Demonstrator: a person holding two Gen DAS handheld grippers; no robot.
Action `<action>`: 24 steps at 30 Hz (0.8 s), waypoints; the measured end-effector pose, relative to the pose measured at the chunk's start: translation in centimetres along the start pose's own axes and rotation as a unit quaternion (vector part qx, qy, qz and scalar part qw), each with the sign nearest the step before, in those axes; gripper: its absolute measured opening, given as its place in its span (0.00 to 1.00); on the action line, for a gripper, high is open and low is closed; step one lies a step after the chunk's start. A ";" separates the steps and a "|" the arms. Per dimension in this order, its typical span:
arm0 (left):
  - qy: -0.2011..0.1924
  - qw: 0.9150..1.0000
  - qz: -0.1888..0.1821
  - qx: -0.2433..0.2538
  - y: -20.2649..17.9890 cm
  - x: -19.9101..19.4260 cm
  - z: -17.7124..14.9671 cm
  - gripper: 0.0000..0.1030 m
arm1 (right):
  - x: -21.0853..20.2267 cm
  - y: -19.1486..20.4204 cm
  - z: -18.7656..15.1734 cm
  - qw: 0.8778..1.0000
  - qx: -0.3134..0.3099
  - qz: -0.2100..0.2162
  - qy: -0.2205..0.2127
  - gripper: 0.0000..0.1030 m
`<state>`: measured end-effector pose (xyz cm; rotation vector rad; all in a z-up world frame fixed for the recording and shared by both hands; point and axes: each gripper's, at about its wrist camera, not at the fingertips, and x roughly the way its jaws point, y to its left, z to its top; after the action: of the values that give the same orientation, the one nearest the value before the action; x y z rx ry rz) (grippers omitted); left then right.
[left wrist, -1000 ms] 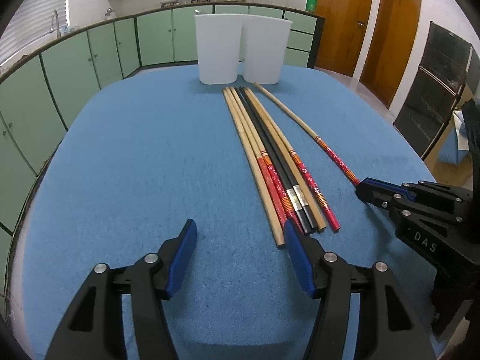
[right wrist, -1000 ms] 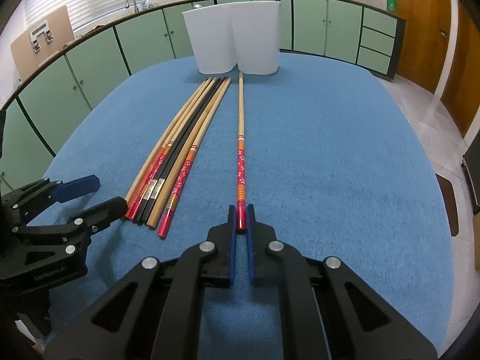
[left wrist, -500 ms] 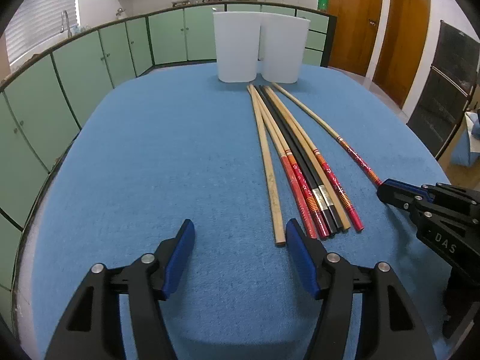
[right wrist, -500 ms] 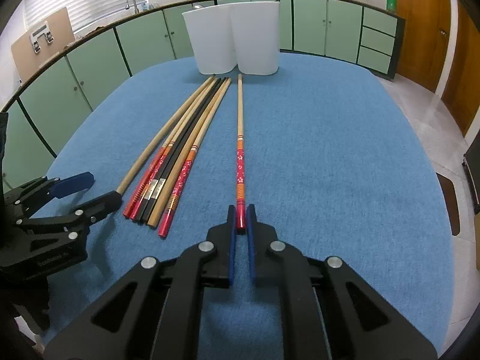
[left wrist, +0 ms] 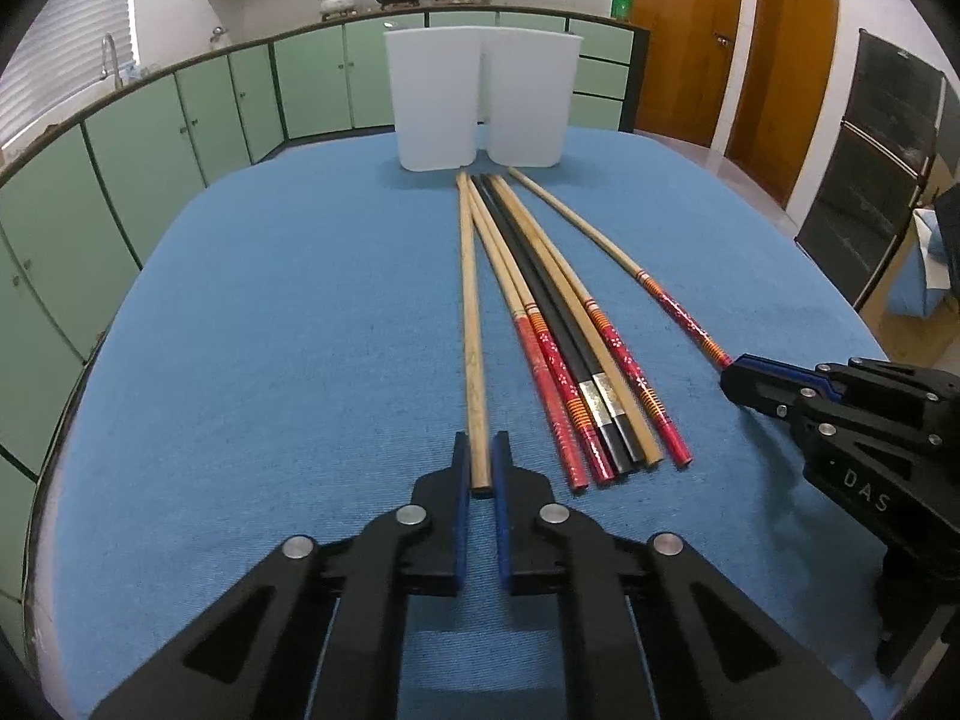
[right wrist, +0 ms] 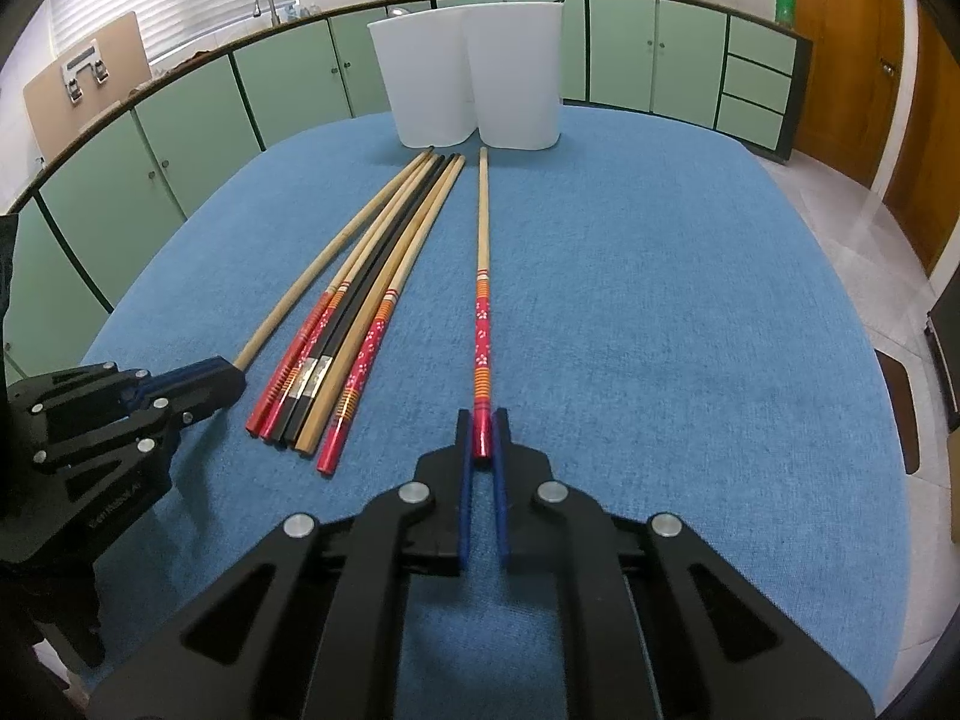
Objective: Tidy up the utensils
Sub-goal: 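Carry both chopsticks to the holder and lower them into its compartments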
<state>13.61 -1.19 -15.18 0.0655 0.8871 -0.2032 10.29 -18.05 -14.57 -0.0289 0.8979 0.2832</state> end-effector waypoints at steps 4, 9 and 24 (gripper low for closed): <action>-0.004 1.000 -0.021 -0.015 0.6 -0.4 0.0 0.06 | -0.6 -0.1 0.0 1.000 0.007 0.006 -0.010 0.05; -0.035 0.999 -0.017 -0.010 0.6 -2.9 1.0 0.06 | -2.3 -0.2 0.8 1.000 0.005 0.008 -0.026 0.05; -0.174 0.984 -0.021 -0.010 2.5 -11.2 8.4 0.06 | -10.3 -1.2 7.6 0.993 -0.010 0.025 -0.117 0.05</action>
<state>13.71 1.71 -1.26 -0.0082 0.5412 -0.2365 10.31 -20.48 -1.93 0.0092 0.6632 0.3352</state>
